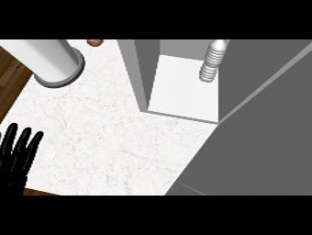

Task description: Pick up the bottled water, place it into the cabinet and close the cabinet

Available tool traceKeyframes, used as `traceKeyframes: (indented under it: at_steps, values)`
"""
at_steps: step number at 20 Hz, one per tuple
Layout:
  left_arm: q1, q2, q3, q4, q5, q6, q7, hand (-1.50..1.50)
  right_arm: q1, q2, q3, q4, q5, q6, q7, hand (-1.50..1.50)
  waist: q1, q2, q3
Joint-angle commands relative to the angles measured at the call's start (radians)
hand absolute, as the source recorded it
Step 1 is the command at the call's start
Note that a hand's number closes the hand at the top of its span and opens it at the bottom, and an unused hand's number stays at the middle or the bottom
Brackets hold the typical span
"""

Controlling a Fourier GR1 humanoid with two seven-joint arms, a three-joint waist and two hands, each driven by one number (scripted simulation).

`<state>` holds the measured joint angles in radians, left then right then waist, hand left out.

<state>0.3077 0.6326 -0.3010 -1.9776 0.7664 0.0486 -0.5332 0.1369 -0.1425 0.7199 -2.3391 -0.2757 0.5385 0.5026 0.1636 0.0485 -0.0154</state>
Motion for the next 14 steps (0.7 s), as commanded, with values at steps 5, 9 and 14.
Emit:
traceKeyframes:
  at_steps: [5, 9, 14]
  values:
    - [0.012, 0.014, 0.022, 0.005, 0.015, -0.007, 0.009, -1.5, -0.026, 0.135, -0.088, 0.132, -0.079, -0.222, 0.011, 1.5, -0.035, -0.006, 0.005]
    - [0.024, 0.009, 0.046, 0.012, 0.025, -0.002, -0.004, -1.5, 0.007, 0.136, -0.163, 0.118, -0.043, -0.288, -0.044, 1.5, -0.062, -0.013, 0.005]
    - [0.031, 0.011, 0.044, 0.01, 0.026, -0.017, -0.008, -1.5, -0.002, 0.137, -0.221, 0.159, -0.066, -0.368, -0.082, 1.5, -0.058, -0.007, 0.006]
